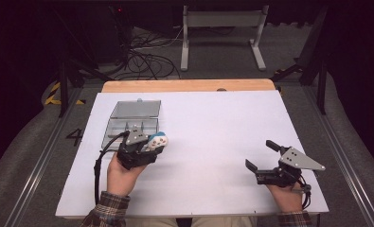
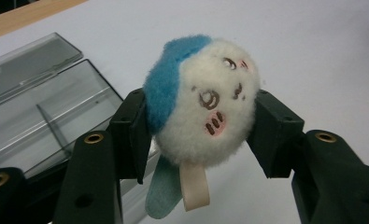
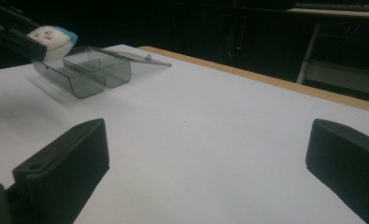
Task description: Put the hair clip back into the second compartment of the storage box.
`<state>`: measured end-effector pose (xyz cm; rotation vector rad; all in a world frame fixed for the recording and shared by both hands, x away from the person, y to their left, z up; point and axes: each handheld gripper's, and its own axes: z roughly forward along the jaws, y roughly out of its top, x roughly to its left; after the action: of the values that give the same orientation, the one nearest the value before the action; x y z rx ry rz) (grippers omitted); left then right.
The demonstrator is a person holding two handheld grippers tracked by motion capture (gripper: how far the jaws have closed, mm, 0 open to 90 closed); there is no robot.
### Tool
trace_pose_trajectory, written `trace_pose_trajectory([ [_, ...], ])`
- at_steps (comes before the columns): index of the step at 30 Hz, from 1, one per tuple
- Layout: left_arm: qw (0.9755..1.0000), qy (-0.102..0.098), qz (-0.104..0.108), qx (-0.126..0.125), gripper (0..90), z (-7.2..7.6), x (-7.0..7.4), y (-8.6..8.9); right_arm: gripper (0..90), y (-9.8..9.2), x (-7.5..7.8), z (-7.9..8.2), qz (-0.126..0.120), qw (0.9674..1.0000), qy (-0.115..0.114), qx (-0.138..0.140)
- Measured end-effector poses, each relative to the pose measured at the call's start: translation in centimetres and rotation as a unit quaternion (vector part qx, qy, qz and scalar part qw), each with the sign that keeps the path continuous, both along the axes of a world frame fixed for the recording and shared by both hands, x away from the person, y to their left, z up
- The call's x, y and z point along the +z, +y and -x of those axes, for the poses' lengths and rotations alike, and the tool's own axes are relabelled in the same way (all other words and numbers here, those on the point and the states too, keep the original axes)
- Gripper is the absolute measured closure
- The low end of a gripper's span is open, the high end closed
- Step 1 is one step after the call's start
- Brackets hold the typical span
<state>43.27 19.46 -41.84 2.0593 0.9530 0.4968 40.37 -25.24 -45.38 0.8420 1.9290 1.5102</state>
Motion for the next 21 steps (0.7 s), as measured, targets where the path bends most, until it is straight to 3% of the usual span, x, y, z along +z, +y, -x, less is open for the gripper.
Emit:
trace_pose_trajectory([
  [21, 0.9986, -0.014, -0.018, 0.048, 45.2, -0.5, 1.4, 3.7, 0.3, 0.1, -0.1, -0.1, 0.0, 1.0, 0.0, 0.001],
])
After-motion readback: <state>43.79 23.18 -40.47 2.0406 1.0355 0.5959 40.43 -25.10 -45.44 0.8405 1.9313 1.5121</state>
